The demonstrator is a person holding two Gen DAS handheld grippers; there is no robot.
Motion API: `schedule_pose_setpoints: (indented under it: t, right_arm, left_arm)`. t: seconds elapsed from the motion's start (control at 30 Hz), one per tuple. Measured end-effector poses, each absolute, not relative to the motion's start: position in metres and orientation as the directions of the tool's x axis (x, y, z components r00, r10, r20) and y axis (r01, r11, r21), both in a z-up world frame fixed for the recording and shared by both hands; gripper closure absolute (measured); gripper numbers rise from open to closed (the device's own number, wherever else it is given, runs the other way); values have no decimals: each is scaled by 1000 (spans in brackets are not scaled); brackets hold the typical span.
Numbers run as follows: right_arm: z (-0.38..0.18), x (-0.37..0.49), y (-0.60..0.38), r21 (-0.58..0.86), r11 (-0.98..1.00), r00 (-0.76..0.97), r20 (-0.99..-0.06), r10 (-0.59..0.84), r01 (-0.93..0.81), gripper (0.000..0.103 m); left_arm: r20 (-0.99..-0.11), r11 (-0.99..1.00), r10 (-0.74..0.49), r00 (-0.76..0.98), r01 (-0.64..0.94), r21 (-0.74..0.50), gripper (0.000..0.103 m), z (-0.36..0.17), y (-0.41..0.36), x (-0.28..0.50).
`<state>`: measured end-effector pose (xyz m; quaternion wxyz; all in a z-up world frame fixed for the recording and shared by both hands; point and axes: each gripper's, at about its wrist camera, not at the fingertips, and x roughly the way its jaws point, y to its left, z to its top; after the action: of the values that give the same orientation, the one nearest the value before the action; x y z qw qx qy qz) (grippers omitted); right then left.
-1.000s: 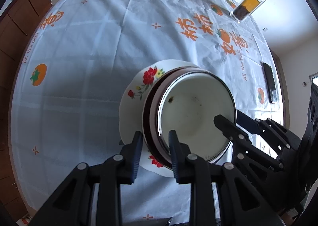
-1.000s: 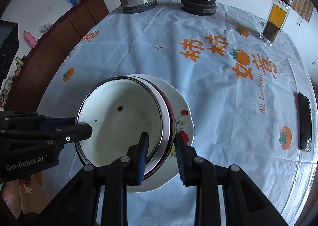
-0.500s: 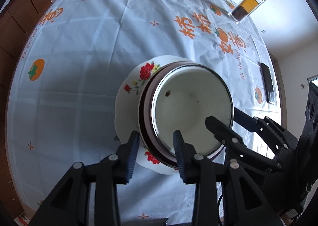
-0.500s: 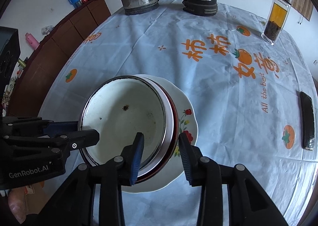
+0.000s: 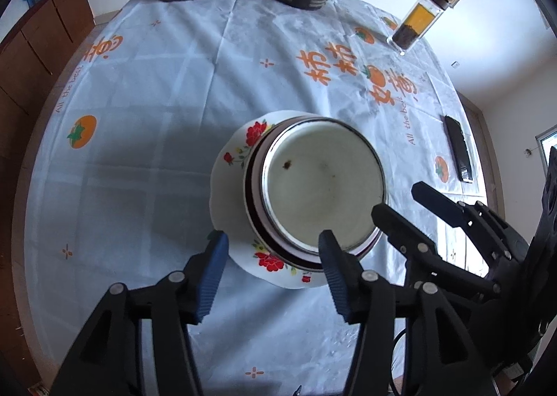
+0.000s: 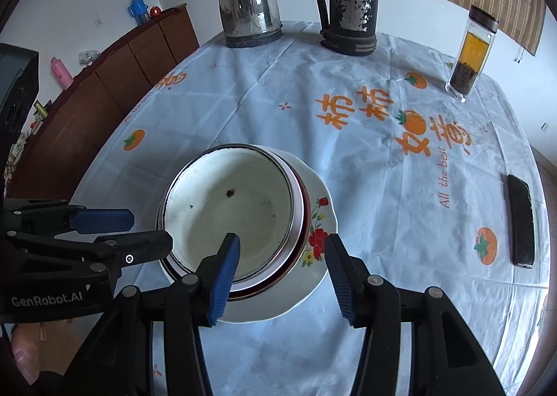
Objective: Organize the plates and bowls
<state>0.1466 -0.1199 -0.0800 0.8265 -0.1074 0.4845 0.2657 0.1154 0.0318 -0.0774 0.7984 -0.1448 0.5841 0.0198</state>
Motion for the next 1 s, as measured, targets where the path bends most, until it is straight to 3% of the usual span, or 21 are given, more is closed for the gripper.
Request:
schedule_pose_setpoints:
  t: [0.5, 1.0]
  right_arm:
    - [-7, 94, -163, -2, 864, 681, -616, 396, -503, 41]
    - [12, 74, -174, -6, 867, 709, -578, 403, -498, 39]
  left_arm:
    - [-783, 983, 1, 622, -145, -114, 37, -12, 13, 66]
    - [-738, 986, 23, 675, -138, -96, 37, 7, 1, 46]
